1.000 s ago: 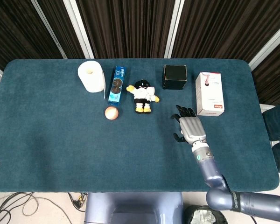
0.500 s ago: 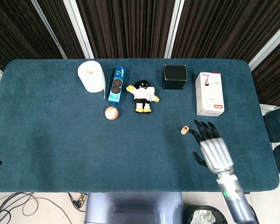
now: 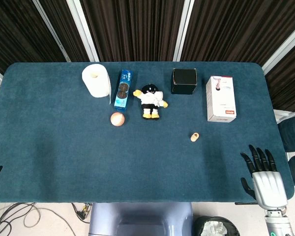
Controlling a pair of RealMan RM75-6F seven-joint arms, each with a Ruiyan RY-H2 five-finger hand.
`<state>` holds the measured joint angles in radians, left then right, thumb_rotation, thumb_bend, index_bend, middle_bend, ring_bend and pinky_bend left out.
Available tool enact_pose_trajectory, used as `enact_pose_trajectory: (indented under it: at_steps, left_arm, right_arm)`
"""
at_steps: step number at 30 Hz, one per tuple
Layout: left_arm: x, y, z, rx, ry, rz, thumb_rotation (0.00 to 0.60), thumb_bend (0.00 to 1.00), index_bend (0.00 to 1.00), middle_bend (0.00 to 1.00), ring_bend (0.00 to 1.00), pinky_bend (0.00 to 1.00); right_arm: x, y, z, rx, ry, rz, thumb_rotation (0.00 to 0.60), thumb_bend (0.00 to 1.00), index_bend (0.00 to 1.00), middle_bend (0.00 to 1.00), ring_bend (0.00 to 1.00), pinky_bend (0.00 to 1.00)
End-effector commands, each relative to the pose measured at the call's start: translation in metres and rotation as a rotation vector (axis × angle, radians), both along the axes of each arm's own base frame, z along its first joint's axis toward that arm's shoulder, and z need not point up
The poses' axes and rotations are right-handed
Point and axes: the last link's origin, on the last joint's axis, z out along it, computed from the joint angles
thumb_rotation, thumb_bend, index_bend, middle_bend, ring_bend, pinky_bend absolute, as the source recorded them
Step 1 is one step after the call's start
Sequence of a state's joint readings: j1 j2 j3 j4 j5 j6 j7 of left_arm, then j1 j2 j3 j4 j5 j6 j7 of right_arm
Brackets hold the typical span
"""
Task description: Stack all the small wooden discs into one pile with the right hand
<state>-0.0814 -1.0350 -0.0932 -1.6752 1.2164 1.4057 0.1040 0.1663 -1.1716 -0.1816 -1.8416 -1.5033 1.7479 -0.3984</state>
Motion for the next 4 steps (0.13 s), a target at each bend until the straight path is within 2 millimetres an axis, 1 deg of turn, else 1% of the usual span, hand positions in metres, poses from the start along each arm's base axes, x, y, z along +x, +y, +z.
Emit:
enact_pose_trajectory:
  at_steps: [1,4]
  left_arm:
    - [-0.0001,-0.0011,-0.0010,-0.005,0.002,-0.003,0.600,0.15,0.02,0.00,0.00,0.00]
    - [0.0003,-0.0010,-0.0017,-0.009,0.000,-0.005,0.600,0.15,0.02,0.00,0.00,0.00]
  right_arm:
    - [-0.0073,0.0039,0.0048,-0.030,-0.028,-0.021,0.600,0.41,0.16,0.00,0.00,0.00]
    - [-0.0108,0.0069,0.0089,-0.045,-0.027,-0.022,0.600,0.41,0.15,0.00,0.00,0.00]
